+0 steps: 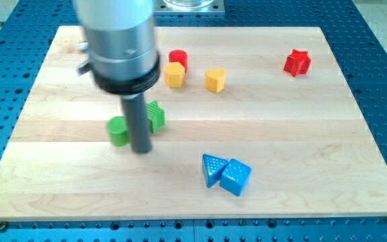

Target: Push the green blocks to the bottom left of the heart

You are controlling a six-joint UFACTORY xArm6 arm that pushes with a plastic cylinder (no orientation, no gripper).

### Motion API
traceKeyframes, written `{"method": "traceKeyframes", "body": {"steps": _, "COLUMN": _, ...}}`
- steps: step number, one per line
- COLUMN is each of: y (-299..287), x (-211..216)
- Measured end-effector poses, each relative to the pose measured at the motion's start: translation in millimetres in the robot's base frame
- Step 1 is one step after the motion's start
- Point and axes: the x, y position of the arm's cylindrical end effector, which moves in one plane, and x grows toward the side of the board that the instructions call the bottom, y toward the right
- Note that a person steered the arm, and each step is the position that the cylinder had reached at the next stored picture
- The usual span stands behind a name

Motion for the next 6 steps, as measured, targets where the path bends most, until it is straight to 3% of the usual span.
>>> {"method": "traceKeyframes", "body": {"steps": 1, "y": -33.6, "x": 3.5}}
{"method": "traceKeyframes", "body": {"steps": 2, "y": -27.9, "x": -28.9}}
{"method": "traceKeyframes", "body": {"steps": 4, "y": -130.1, "x": -36.4}}
{"method": "traceKeyframes", "body": {"steps": 5, "y": -83.8, "x": -64.9}}
{"method": "traceKeyframes", "body": {"steps": 6, "y": 33.1, "x": -73.9}}
